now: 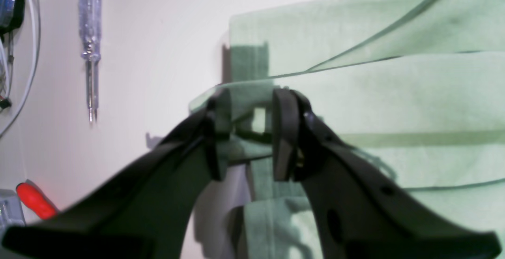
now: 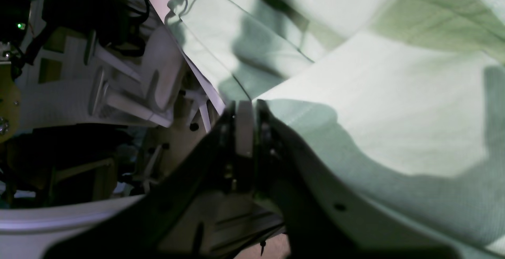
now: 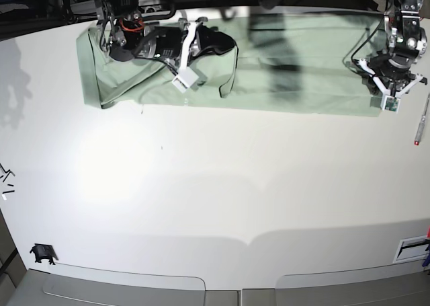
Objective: Fold the T-shirt properly
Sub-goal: 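Release the left gripper and reposition it over the strip's end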
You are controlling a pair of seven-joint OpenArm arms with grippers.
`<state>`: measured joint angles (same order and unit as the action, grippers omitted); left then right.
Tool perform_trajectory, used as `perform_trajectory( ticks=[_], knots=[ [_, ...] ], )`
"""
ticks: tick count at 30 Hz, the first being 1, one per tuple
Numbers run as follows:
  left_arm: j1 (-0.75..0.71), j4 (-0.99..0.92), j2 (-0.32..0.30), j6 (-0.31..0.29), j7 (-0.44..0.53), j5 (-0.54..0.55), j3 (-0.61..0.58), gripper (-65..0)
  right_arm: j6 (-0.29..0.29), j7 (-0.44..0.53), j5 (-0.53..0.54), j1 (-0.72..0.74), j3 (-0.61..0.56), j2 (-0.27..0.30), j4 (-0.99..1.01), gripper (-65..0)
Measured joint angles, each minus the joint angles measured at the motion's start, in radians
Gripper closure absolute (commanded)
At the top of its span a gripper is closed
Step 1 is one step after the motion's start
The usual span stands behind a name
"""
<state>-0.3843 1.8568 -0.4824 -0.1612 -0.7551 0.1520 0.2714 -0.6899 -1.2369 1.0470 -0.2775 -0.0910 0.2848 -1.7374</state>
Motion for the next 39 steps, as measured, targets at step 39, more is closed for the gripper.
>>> perform_trajectory(
  ticks=[39],
  knots=[
    [0.000, 0.000, 0.018, 0.076, 0.000, 0.041, 0.092, -16.6, 0.000, 0.187, -0.135, 0.008, 0.591, -0.003, -0.142, -17.5]
  ],
)
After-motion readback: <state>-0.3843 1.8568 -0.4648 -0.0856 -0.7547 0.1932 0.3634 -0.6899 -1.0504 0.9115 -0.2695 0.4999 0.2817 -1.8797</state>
